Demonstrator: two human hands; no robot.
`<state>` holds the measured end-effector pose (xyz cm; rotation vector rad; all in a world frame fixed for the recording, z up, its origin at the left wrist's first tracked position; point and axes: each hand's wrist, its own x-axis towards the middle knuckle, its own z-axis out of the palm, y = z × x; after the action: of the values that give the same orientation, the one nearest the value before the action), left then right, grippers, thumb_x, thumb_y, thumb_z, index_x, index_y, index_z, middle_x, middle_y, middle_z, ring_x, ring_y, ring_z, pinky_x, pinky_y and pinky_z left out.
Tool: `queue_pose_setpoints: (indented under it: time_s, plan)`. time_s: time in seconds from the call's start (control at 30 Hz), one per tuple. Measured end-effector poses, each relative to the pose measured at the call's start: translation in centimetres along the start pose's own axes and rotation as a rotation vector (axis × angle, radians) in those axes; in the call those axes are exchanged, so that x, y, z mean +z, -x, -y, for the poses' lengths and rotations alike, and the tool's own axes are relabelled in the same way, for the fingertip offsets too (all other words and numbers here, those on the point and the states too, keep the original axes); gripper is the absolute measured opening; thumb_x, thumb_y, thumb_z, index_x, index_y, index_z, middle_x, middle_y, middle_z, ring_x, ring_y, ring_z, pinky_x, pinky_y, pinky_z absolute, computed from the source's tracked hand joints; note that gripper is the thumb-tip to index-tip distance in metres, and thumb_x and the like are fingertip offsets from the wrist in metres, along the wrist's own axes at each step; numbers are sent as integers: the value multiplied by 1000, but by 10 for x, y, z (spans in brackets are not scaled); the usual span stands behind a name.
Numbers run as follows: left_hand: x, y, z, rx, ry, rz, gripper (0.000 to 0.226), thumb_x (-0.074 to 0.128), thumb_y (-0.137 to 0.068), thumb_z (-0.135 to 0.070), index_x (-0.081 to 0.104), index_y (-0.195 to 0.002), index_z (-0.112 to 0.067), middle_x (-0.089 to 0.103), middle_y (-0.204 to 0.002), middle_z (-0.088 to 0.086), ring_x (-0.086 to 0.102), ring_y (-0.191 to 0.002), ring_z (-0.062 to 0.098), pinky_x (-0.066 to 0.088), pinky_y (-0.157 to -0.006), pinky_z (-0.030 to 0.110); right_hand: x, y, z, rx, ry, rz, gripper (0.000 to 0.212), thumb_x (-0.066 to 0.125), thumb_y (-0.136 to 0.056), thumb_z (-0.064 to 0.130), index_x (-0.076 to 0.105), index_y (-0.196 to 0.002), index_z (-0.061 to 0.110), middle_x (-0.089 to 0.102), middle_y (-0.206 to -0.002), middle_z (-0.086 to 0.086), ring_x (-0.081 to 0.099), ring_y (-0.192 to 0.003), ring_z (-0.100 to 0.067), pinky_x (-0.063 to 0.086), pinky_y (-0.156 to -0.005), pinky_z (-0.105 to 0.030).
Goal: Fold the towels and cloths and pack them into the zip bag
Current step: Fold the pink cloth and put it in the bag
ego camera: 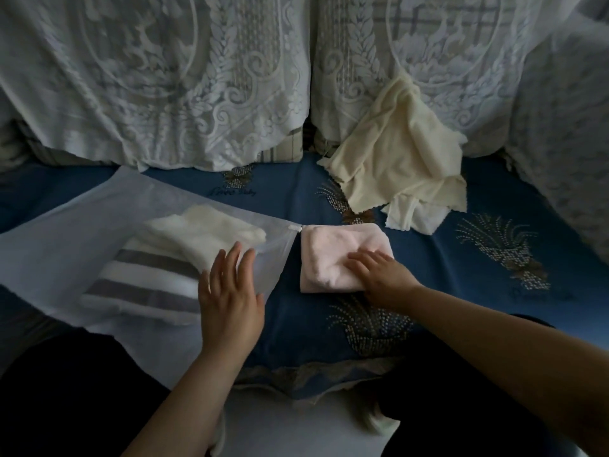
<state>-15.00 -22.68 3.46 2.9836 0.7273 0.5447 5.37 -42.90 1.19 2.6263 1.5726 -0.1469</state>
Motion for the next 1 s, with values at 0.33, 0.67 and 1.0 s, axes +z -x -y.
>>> queue_pose_setpoints:
  time_s: [0.33, 0.67, 1.0]
  plan:
    - [-3, 2, 17, -182, -23, -6, 70, 60, -67, 7, 43, -134, -5, 52, -122, 21, 56, -97, 38, 50, -71, 44, -40, -7, 42, 68, -83, 328, 47, 52, -82, 58, 59, -122, 34, 30, -150, 1, 20, -142, -26, 0, -117, -54]
    - [-51, -12, 57, -308, 103, 61, 16, 52, -90, -32, 54, -84, -17, 63, -83, 4, 56, -75, 27, 39, -60, 33, -33, -3, 19, 204, -465, 413, 50, 61, -78, 44, 51, -126, 35, 39, -132, -2, 46, -115, -22, 41, -93, -32]
    - [-66, -32, 84, 99, 297, -104, 44, 42, -90, -40, 67, -87, -3, 55, -100, 6, 51, -93, 27, 48, -79, 38, -85, -14, 118, -301, -286, -14, 53, 56, -78, 50, 49, -129, 36, 40, -143, 5, 48, -118, -26, 40, -97, -37]
